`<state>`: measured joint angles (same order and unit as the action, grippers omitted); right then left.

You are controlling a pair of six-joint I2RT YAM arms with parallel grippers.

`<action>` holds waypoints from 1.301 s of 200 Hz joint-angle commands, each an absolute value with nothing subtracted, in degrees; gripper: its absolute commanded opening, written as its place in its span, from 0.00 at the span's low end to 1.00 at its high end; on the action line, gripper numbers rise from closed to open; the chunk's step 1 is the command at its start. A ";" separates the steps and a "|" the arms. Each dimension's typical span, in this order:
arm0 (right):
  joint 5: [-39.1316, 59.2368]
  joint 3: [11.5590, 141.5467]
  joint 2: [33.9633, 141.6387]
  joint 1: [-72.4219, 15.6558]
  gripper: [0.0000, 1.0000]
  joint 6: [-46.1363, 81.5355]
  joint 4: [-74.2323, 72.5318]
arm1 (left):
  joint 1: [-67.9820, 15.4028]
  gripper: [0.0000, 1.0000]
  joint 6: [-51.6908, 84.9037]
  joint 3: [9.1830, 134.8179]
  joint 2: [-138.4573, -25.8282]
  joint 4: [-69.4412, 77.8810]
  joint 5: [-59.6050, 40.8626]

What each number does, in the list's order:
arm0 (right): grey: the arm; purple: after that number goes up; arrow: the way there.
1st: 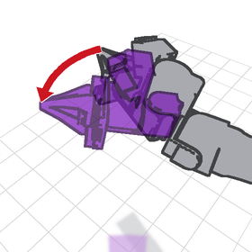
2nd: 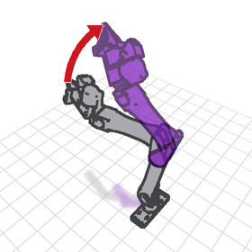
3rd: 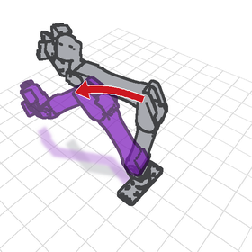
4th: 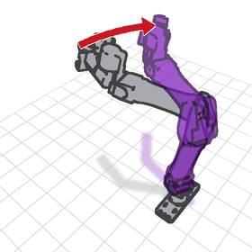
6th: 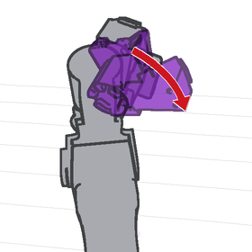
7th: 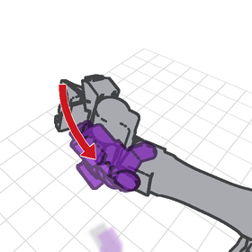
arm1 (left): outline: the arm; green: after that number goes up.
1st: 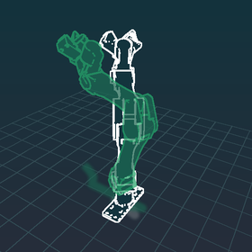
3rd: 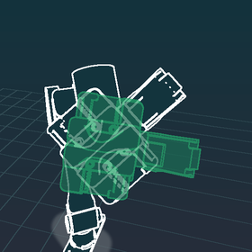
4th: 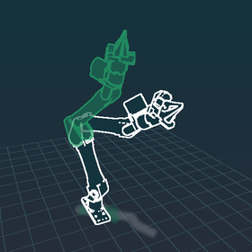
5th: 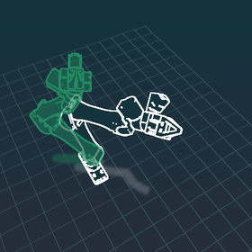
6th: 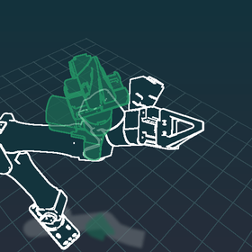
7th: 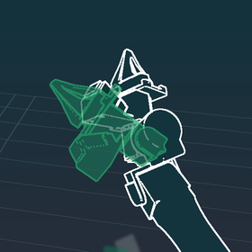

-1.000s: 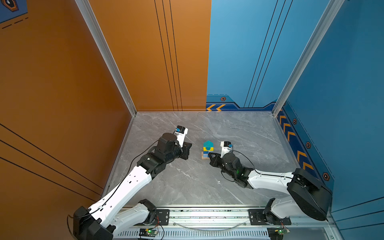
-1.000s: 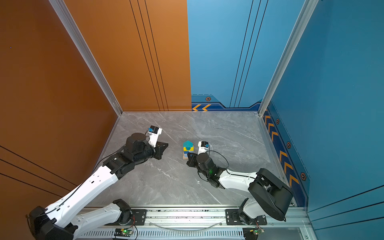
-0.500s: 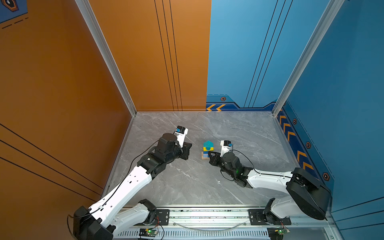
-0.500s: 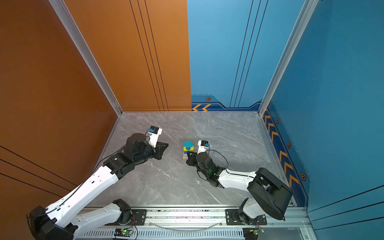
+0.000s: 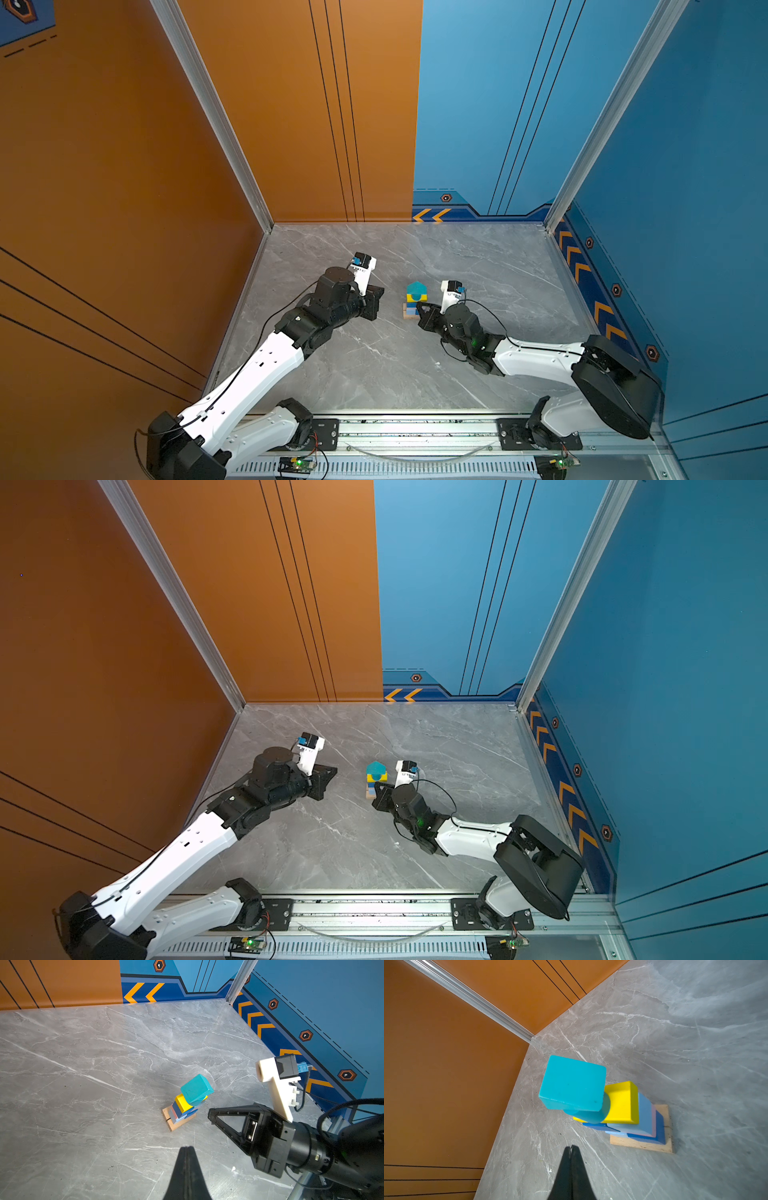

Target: Build the wood block tower

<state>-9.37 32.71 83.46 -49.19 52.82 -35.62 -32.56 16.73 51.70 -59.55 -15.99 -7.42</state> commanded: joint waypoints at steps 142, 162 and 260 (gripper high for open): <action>-11.92 34.98 85.96 -49.13 0.00 53.04 -36.93 | -31.89 0.00 15.72 50.73 -58.89 -14.52 -8.88; -11.87 35.18 86.26 -49.03 0.00 53.13 -36.98 | -31.88 0.00 15.73 50.75 -59.00 -14.51 -8.94; -12.07 35.56 86.84 -48.77 0.00 53.10 -37.79 | -31.98 0.00 15.73 50.80 -58.81 -14.72 -9.19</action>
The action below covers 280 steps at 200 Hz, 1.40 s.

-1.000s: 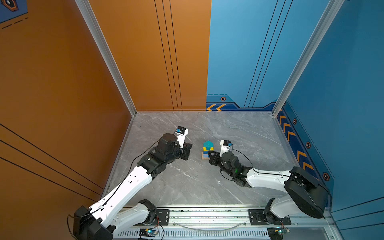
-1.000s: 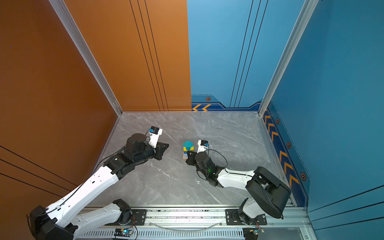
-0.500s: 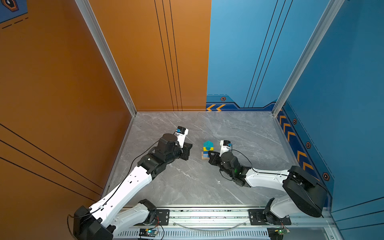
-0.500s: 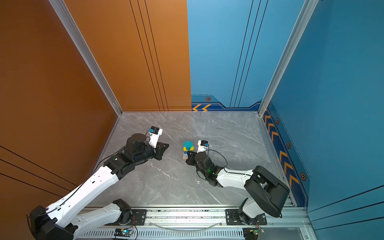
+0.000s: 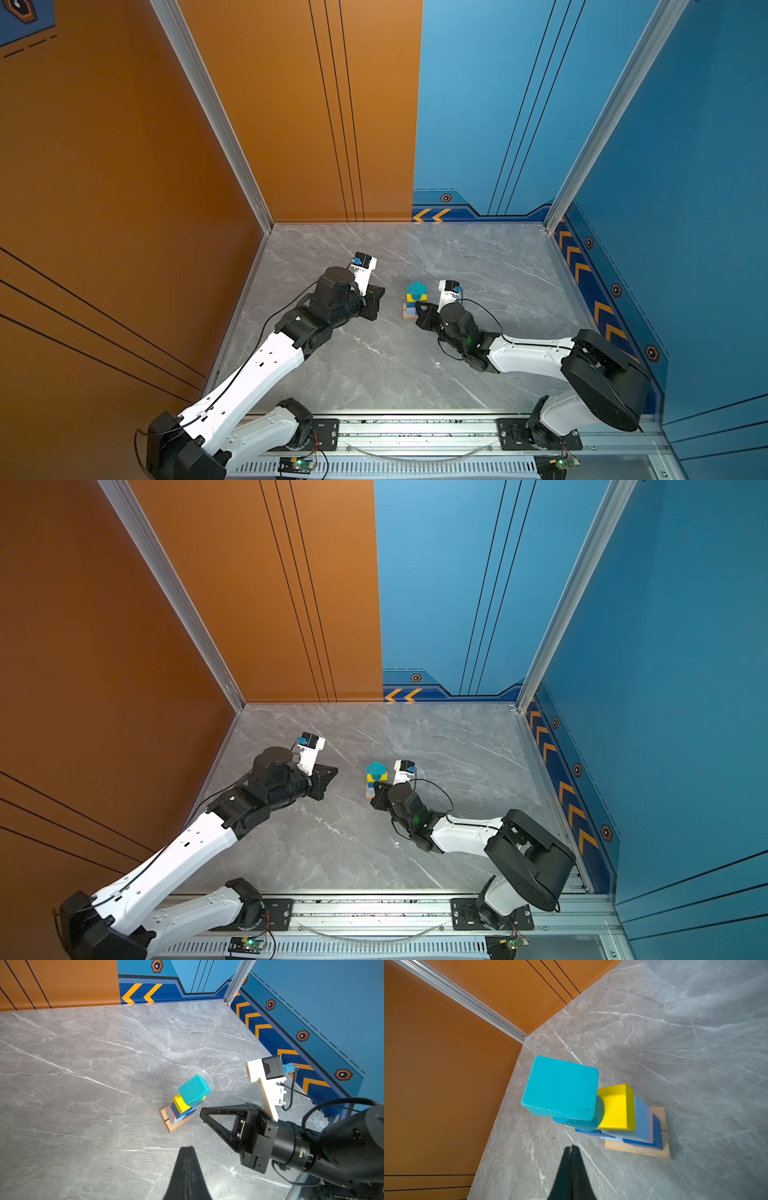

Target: Build the wood block tower

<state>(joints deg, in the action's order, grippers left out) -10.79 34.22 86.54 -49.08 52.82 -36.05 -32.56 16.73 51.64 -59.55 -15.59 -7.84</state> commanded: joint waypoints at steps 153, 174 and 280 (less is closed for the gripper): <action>-13.16 35.66 87.10 -48.43 0.00 53.26 -37.46 | -32.24 0.00 15.37 50.99 -58.75 -14.88 -10.02; -13.31 35.53 87.15 -48.30 0.00 53.34 -37.44 | -32.24 0.00 15.38 51.02 -58.71 -14.97 -10.04; -13.58 35.95 87.54 -48.25 0.00 53.49 -37.35 | -32.43 0.00 15.29 51.11 -58.45 -15.12 -10.28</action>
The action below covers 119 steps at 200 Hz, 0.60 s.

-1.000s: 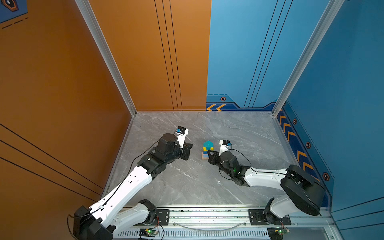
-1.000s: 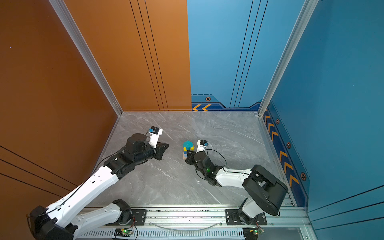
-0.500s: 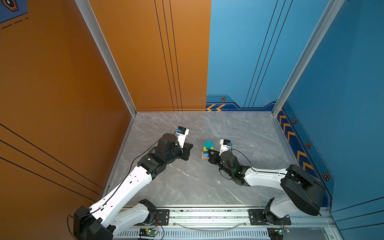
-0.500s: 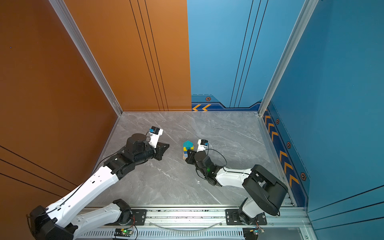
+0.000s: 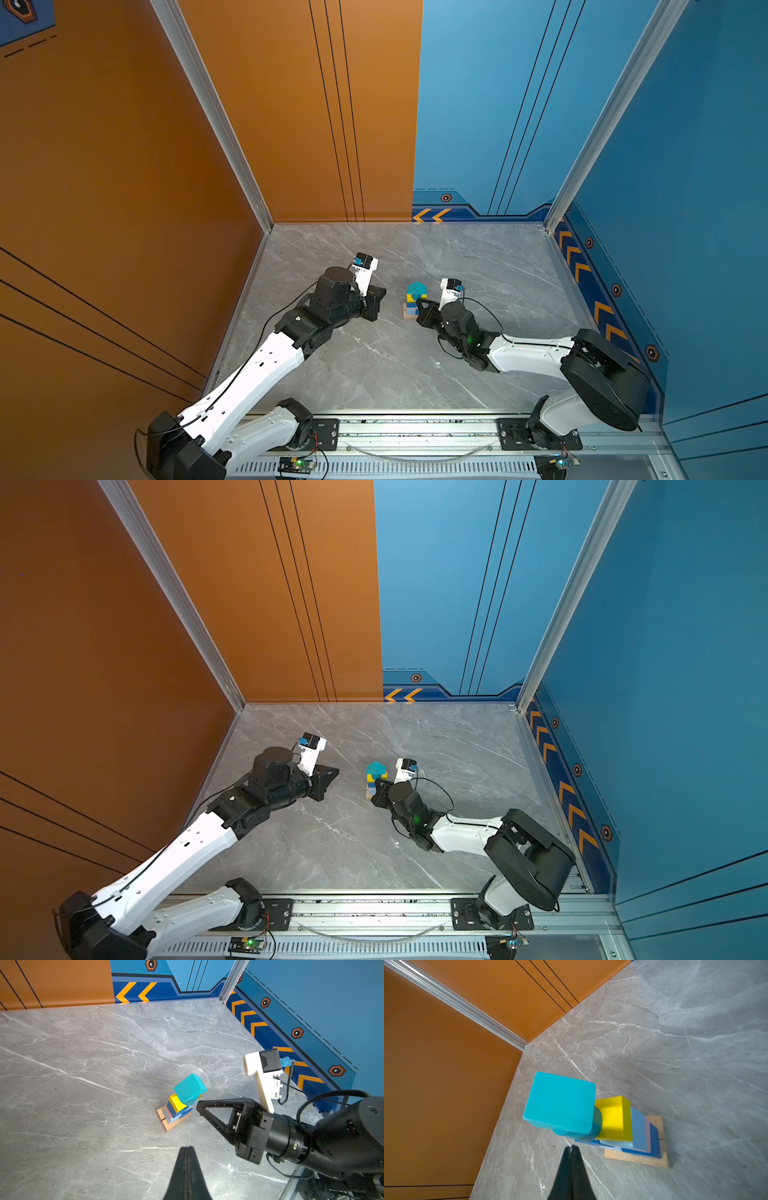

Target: Build the wood block tower

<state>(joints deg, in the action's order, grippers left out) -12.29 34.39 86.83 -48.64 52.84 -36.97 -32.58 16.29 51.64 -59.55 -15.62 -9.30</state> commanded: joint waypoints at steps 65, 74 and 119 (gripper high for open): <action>-13.51 36.16 88.11 -48.25 0.00 53.48 -37.61 | -32.53 0.00 15.08 51.07 -58.39 -15.29 -10.07; -13.53 36.31 88.24 -48.30 0.00 53.53 -37.66 | -32.61 0.00 15.07 51.08 -58.38 -15.34 -9.95; -13.64 36.46 88.31 -48.09 0.00 53.51 -37.65 | -32.81 0.00 14.94 51.07 -58.36 -15.42 -9.92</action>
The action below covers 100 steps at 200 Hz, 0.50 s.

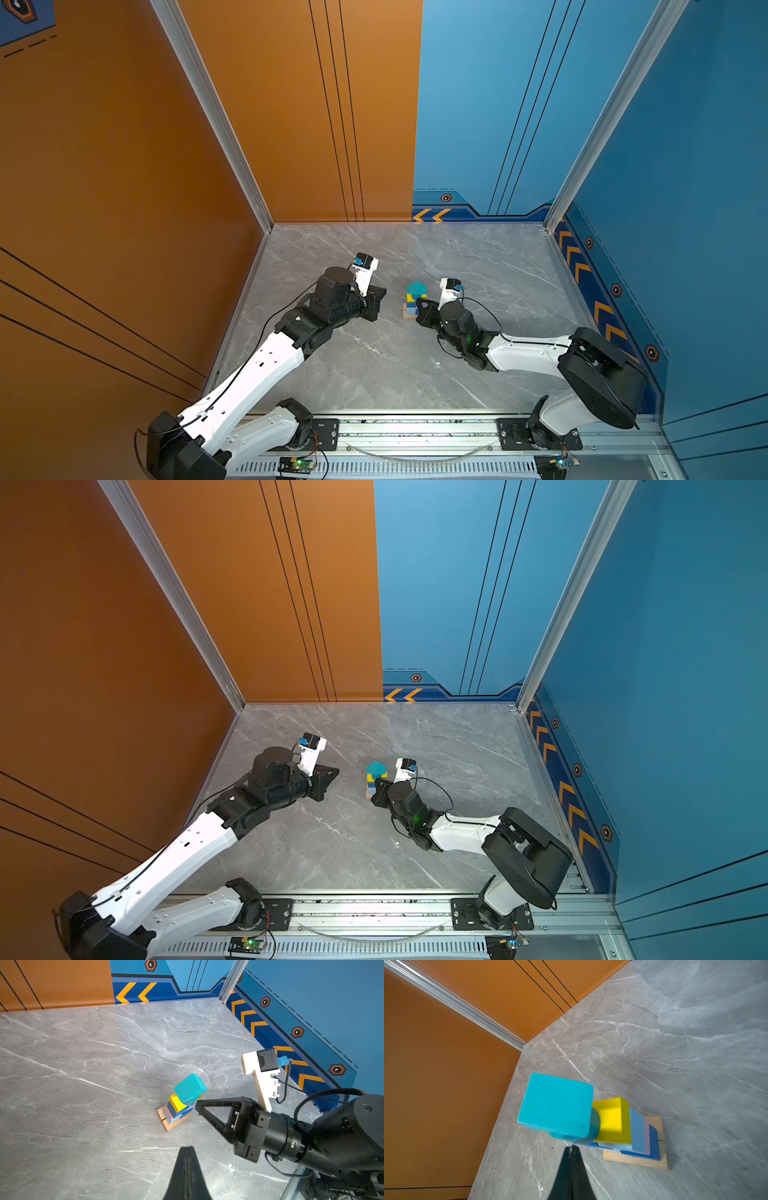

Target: Build the wood block tower

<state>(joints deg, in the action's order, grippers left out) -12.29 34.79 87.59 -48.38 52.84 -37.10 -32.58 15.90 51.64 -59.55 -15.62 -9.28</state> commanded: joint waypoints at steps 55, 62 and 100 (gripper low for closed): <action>-13.26 36.87 88.94 -48.03 0.00 53.53 -37.70 | -32.77 0.00 14.70 51.10 -58.34 -15.52 -9.78; -13.28 36.87 89.07 -47.99 0.00 53.53 -37.71 | -32.74 0.00 14.77 51.13 -58.36 -15.59 -9.77; -13.10 36.87 89.21 -47.81 0.00 53.66 -37.84 | -32.87 0.00 14.77 51.13 -58.36 -15.56 -9.83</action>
<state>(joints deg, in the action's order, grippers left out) -12.29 35.48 88.49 -48.31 52.84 -37.15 -32.64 15.88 51.64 -59.55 -15.64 -9.28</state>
